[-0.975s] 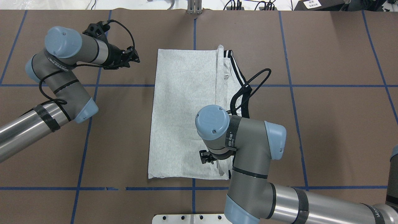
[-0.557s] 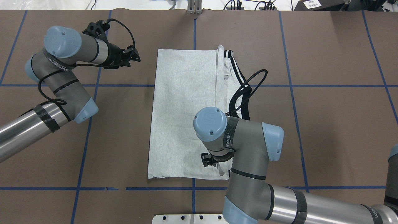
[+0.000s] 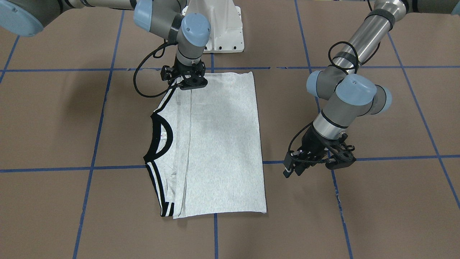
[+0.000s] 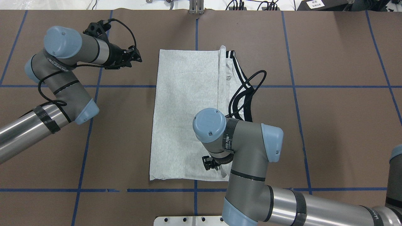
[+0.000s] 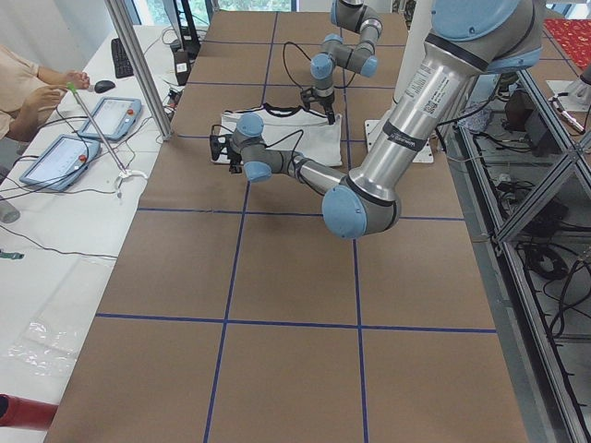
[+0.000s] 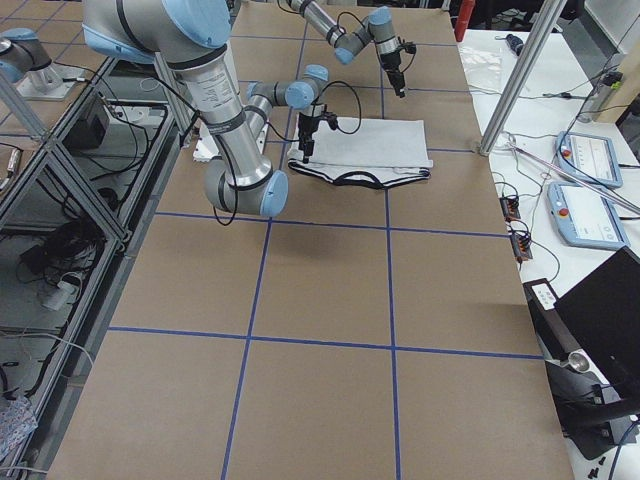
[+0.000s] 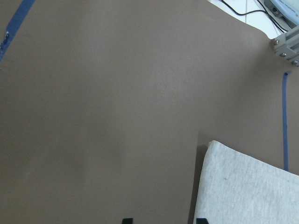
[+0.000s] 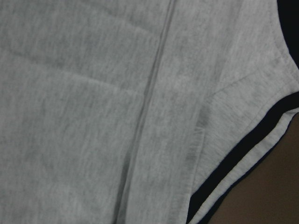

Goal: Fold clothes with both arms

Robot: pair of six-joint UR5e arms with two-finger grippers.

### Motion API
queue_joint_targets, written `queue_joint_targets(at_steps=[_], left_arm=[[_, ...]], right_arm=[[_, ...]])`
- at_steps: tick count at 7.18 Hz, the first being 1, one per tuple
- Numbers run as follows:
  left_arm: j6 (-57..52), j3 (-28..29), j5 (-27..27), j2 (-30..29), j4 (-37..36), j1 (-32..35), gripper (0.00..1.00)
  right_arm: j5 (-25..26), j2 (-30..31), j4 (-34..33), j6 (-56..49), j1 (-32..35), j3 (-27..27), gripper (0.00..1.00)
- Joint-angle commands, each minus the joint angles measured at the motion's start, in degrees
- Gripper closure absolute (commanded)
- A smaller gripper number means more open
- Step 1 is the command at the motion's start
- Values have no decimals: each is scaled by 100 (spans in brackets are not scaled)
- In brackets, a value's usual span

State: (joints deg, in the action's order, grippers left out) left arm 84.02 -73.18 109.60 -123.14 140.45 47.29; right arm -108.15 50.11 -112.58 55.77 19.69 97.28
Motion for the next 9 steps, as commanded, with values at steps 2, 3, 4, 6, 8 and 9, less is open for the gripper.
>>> queue_joint_targets(at_steps=[2,3,4,6,8,9], left_arm=[[0,5,0,0,0,0,45],[-9,5,0,9,0,0,45],[-9,-12,0,9,0,0,45],[-9,-38,0,0,-9,0,45],[0,-179,9,0,-53,0,45],[0,-197,9,9,-53,0,45]], right_arm=[[-66,-11,35,-5,0,-113,0],[-101,42,-17,-5,0,-69,0],[-127,199,-27,-5,0,-60,0],[-136,681,-436,-598,174,437,0],[-110,1157,-939,-1146,368,1063,0],[-101,1098,-941,-1130,343,1056,0]])
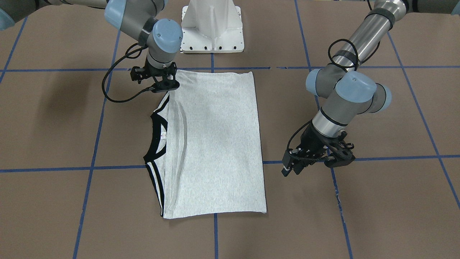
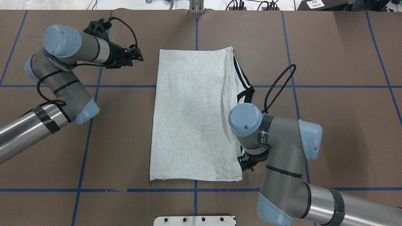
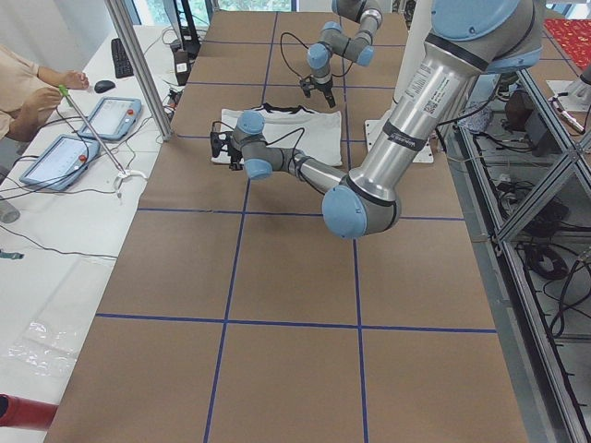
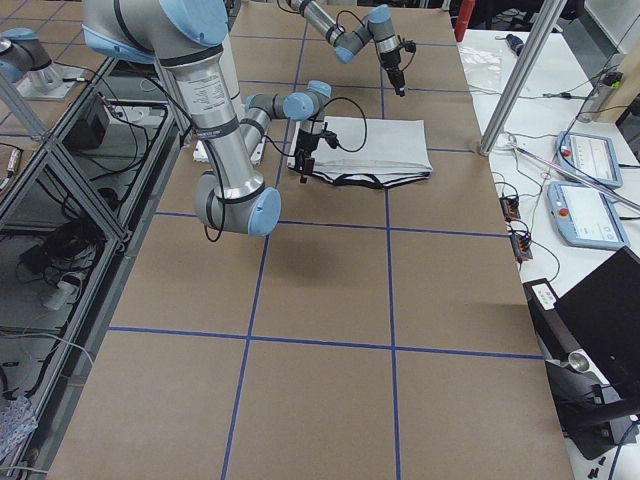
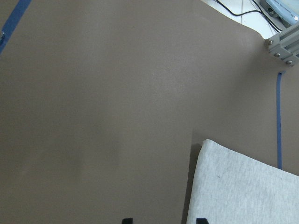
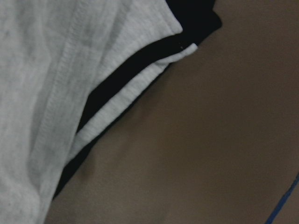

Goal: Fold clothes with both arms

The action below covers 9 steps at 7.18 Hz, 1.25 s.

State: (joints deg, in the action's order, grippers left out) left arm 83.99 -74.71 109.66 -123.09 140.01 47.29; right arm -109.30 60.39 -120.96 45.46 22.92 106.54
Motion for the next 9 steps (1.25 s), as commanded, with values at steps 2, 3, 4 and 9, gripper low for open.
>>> queue_joint_targets(at_steps=[2,3,4,9], left_arm=[[3,-70,3,4,-9,0,45],[3,-79,-5,4,-9,0,45],[3,-79,-6,4,-9,0,45],[3,-263,3,206,-9,-9,45]], right_arm=[[66,-183,289,6,158,-61,0],[49,-438,849,50,369,-524,0],[40,-684,1255,50,536,-938,0],[49,-1214,2198,-37,1108,-2468,0]])
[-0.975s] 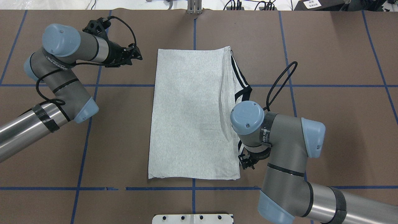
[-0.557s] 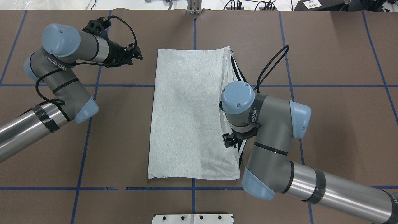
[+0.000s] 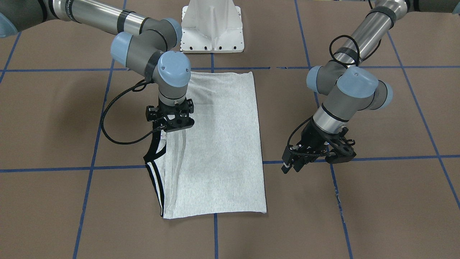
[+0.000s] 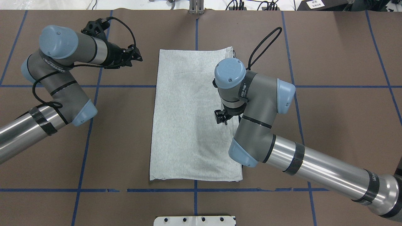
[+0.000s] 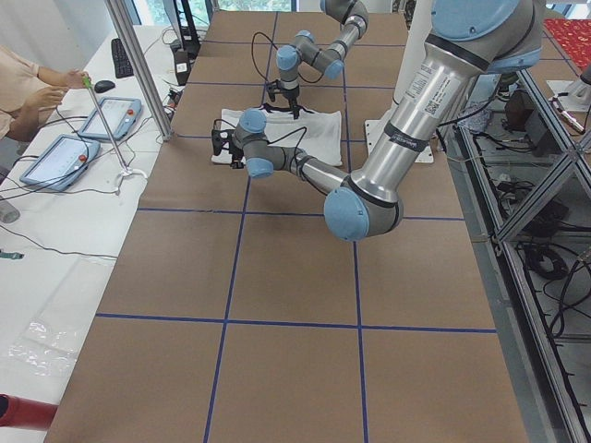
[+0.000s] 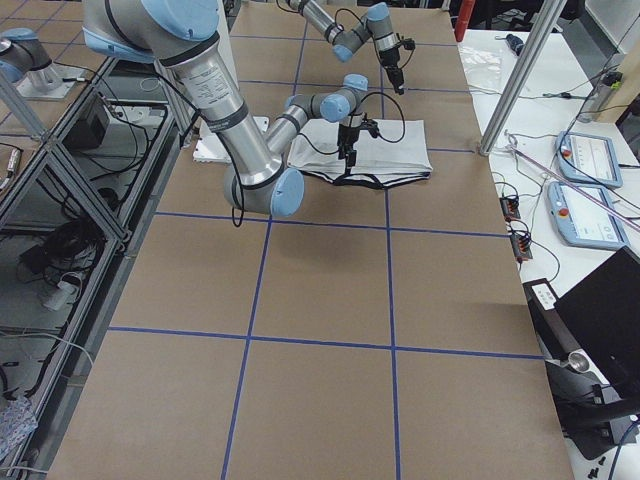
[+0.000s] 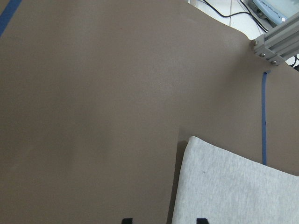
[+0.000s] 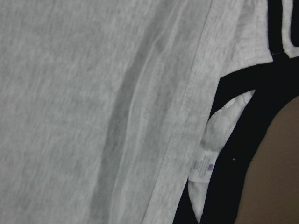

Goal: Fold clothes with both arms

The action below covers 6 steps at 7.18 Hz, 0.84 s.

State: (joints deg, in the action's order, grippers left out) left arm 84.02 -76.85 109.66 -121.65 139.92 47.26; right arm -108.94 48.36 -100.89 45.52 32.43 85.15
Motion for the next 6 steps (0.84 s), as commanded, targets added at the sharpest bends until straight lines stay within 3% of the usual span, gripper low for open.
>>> queue_joint_targets(at_steps=[1,2,4,6], left_arm=[[0,-49,3,63,0,-7,45],[0,-49,3,63,0,-7,45],[0,-49,3,63,0,-15,45],[0,-49,3,63,0,-24,45]], right_arm=[[-39,85,437,-87,402,-524,0],[-448,243,422,-296,761,-447,0],[-514,131,422,-229,773,-290,0],[-200,209,483,2028,302,568,0]])
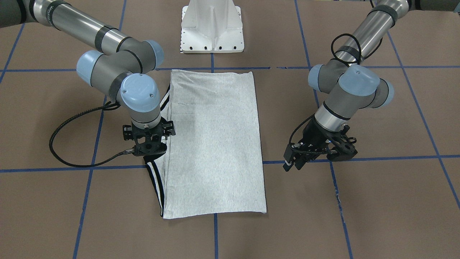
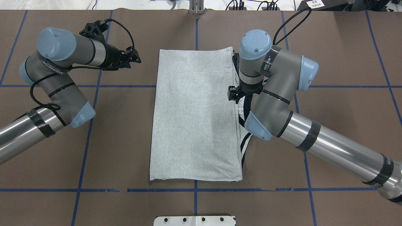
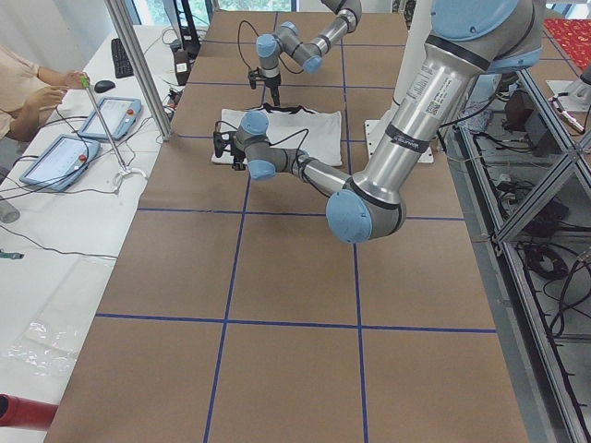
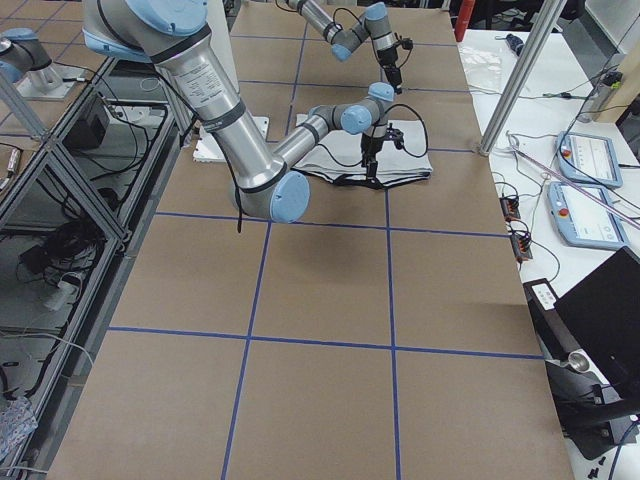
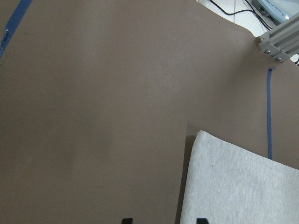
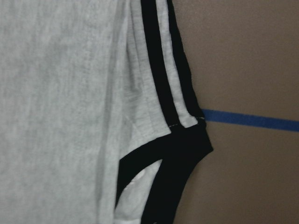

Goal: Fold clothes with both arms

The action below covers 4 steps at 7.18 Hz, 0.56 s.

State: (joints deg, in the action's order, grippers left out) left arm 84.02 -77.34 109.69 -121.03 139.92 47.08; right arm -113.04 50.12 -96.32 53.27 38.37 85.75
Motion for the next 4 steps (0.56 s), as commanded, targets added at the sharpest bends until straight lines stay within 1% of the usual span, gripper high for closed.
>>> queue_joint_targets(at_steps=[1,2,3,4], left_arm=[[0,0,0,0,0,-6,45],[0,-9,0,0,0,-6,45],[0,-9,9,0,0,-6,45],[0,-9,9,0,0,3,45]], right_arm=[[500,199,208,2117,-643,1043,0],[624,627,967,3579,-960,1353,0],[1269,1057,1967,4951,-1381,1608,0],[1850,1122,2064,5861,-1768,1742,0]])
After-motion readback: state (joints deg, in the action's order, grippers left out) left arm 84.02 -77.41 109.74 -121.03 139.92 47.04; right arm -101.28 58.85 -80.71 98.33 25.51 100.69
